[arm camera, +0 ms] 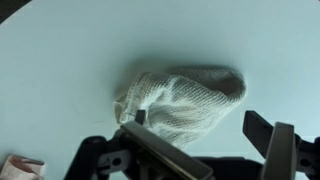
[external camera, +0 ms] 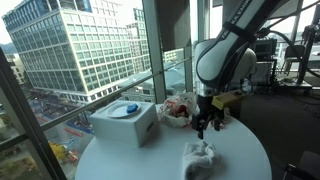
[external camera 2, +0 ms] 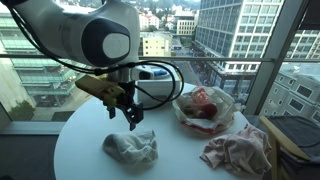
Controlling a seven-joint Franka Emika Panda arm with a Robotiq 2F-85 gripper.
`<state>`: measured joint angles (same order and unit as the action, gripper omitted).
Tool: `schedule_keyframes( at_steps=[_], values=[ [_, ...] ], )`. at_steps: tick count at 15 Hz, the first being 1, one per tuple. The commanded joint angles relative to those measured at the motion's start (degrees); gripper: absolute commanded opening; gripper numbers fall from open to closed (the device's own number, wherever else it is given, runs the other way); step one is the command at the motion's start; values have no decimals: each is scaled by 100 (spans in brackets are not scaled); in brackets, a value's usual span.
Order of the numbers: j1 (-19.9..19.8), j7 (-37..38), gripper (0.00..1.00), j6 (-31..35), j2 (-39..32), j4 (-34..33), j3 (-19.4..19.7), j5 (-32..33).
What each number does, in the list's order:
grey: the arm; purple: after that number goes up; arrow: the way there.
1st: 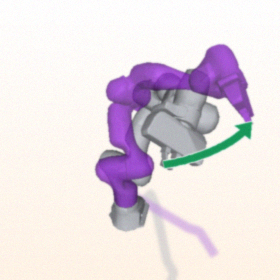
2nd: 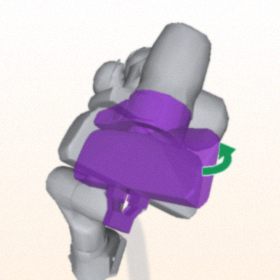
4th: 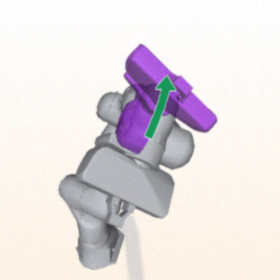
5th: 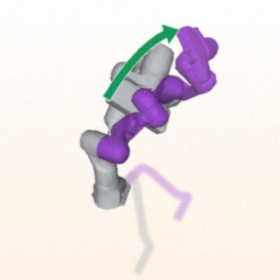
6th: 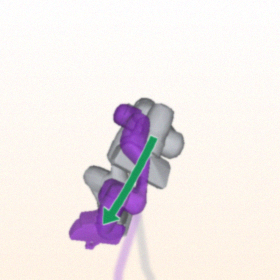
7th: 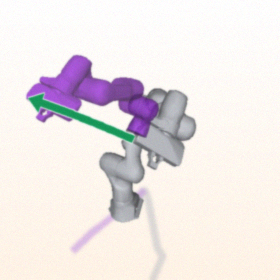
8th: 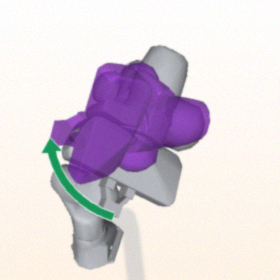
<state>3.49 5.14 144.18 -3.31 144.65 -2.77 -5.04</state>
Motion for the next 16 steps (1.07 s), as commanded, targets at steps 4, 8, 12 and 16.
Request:
schedule_keyframes(
  at_steps=[4,8,12,16],
  values=[
    [-81,665,100,100,-1602,-1109,352,368],
    [-266,459,100,417,-1901,-1001,397,117],
    [-450,242,100,797,-2273,-1031,310,-78],
    [-507,104,75,981,-2572,-1097,281,-133]
  ],
)
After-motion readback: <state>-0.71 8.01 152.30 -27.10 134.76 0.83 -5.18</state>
